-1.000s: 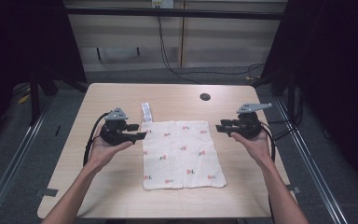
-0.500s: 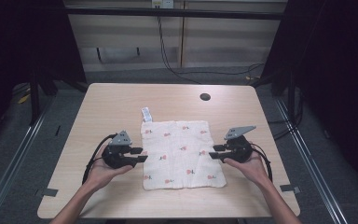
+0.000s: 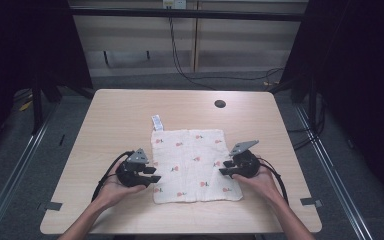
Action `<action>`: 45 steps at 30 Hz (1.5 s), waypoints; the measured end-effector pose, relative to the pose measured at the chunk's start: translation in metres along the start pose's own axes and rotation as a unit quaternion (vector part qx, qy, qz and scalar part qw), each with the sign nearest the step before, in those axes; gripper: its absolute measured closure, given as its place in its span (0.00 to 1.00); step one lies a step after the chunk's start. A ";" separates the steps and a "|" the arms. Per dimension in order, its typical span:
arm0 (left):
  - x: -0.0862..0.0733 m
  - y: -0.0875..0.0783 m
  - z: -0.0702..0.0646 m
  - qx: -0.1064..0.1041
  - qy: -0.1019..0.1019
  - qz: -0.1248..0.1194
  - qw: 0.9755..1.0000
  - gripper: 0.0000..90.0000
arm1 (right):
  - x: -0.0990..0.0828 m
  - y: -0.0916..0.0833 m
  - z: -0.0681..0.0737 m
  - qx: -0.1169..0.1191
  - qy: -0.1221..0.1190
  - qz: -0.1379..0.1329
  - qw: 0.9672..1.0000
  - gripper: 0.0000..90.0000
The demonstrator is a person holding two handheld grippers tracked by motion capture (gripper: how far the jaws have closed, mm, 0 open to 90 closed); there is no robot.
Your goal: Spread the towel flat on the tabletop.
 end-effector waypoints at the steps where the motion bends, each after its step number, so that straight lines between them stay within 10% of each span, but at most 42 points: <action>1: -0.001 0.001 0.000 0.001 0.002 0.004 1.000 0.67 | 0.000 0.000 0.000 -0.004 -0.001 0.002 1.000 0.75; 10: 0.000 0.012 -0.010 -0.015 0.021 0.018 1.000 0.71 | 0.000 -0.002 0.006 0.005 0.010 0.014 1.000 0.97; 26: -0.006 0.017 -0.018 -0.040 0.049 0.067 0.996 0.99 | -0.013 -0.019 0.026 0.038 0.006 0.031 0.999 0.99; 45: -0.037 -0.006 -0.050 -0.066 0.010 0.062 0.996 1.00 | -0.022 -0.032 0.058 0.068 -0.002 0.031 0.997 1.00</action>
Point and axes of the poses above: each handheld gripper's, and its own axes: y roughly forward along the jaws, x roughly out of its top, z roughly to its left, the point moved 9 cm from there along y, roughly forward along the jaws, and after that the axes turned 12 degrees about -x, right-handed, at the moved point
